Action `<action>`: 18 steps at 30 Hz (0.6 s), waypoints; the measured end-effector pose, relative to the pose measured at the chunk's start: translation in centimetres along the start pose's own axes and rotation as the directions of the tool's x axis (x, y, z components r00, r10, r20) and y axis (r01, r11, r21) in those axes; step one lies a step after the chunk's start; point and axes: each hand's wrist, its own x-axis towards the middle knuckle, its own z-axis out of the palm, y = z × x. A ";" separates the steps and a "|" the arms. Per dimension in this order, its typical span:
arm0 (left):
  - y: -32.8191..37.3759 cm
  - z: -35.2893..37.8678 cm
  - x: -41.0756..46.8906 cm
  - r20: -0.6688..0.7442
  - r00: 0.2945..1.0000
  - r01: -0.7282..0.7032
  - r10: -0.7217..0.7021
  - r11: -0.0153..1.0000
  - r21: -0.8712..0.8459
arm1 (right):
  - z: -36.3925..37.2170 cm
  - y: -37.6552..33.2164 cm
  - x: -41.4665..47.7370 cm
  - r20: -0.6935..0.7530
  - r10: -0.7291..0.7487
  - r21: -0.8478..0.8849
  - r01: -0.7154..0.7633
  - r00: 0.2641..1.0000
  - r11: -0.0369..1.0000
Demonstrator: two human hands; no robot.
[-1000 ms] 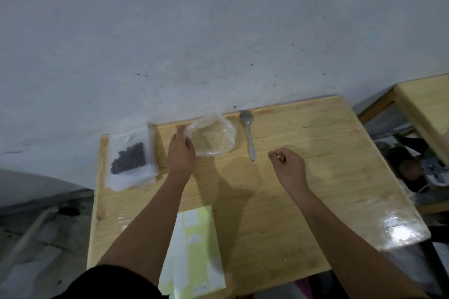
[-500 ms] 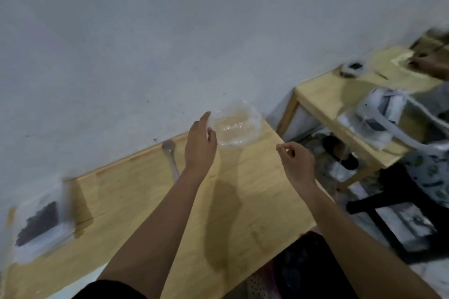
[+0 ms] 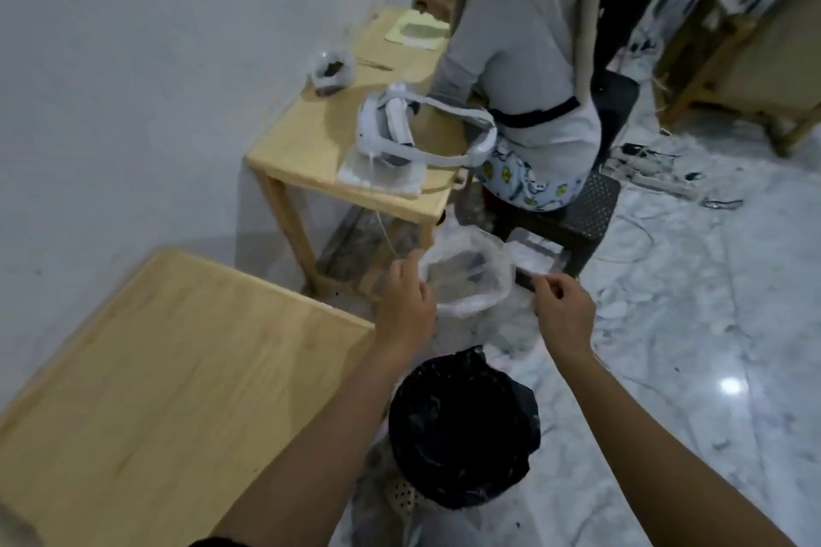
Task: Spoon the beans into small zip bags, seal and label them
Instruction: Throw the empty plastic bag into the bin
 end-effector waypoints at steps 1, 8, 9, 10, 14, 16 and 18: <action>0.2 1.8 -0.2 0.047 0.999 0.004 -0.004 1.000 0.014 | -0.8 1.6 0.4 -0.022 0.040 -0.002 -0.040 0.999 0.999; -5.7 13.2 -3.6 0.224 0.963 0.115 -0.150 0.980 0.161 | -0.4 14.5 0.7 -0.020 0.250 -0.042 -0.251 0.968 0.967; -7.3 14.6 -4.3 0.245 0.949 0.152 -0.198 0.969 0.197 | 0.4 16.4 0.5 0.005 0.274 -0.050 -0.274 0.962 0.961; -9.0 15.8 -4.9 0.261 0.934 0.188 -0.245 0.956 0.224 | 1.3 18.4 0.4 0.036 0.299 -0.059 -0.296 0.954 0.953; -15.4 19.9 -6.8 0.277 0.869 0.330 -0.409 0.898 0.292 | 5.2 25.3 -0.2 0.148 0.393 -0.127 -0.377 0.907 0.918; -18.0 21.5 -7.5 0.288 0.840 0.379 -0.459 0.878 0.293 | 6.8 27.9 -0.2 0.185 0.425 -0.163 -0.399 0.886 0.902; -20.2 22.9 -8.1 0.296 0.829 0.386 -0.475 0.868 0.311 | 8.2 29.9 0.0 0.221 0.435 -0.185 -0.401 0.873 0.897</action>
